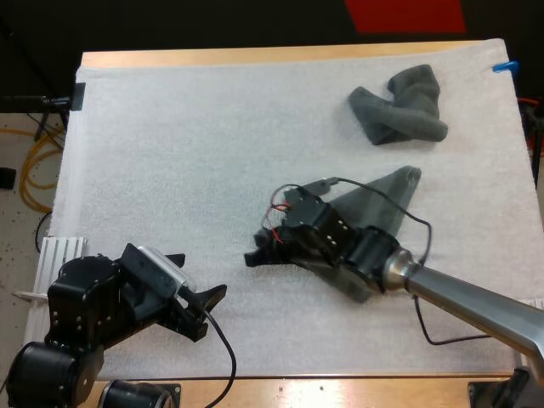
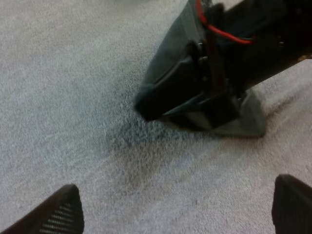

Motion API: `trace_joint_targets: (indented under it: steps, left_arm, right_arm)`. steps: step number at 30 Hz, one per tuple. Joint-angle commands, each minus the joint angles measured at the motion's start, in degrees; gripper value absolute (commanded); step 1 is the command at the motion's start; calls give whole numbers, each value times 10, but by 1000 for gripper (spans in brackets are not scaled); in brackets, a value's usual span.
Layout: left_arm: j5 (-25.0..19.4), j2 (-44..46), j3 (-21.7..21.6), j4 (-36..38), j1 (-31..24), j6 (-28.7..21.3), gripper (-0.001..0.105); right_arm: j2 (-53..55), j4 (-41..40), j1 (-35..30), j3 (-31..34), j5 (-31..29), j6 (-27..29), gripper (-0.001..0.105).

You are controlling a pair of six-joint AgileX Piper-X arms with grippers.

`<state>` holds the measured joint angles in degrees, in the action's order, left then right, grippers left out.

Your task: Pick towel from pile fold and stack

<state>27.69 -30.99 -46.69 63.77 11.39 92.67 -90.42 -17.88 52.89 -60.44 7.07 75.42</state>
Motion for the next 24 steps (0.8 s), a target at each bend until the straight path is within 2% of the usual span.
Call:
trace_joint_targets:
  steps: [1, 2, 4, 6, 7, 9, 11, 14, 19, 24]
  left_arm:
    - [4, 3, 0, -6, 3, -1, 76]
    - [4, 3, 0, -6, 3, -1, 76]
    - [4, 3, 0, -6, 3, -1, 76]
    - [4, 3, 0, -6, 3, -1, 76]
    - [4, 3, 0, -6, 3, -1, 76]
    - [4, 3, 0, -6, 3, -1, 76]
    - [4, 3, 0, -6, 3, -1, 76]
    - [4, 3, 0, -6, 3, -1, 76]
    - [4, 3, 0, -6, 3, -1, 76]
    - [4, 3, 0, -6, 3, -2, 76]
  right_arm:
    - [0, 9, 0, -14, 14, -2, 0]
    - [-4, 9, -1, -24, 31, -2, 0]
    - [-6, 9, -1, -34, 46, -2, 7]
    - [-6, 0, -1, -42, 76, -2, 26]
    - [-6, -3, -1, -44, 86, -2, 31]
    - [-4, -22, -1, -48, 110, -2, 57]
    - [0, -35, -1, -47, 112, -2, 70]
    - [13, -72, -1, -47, 99, 0, 70]
    - [58, -150, -1, -47, 46, 42, 59]
    - [115, -274, -1, -47, -16, 45, 57]
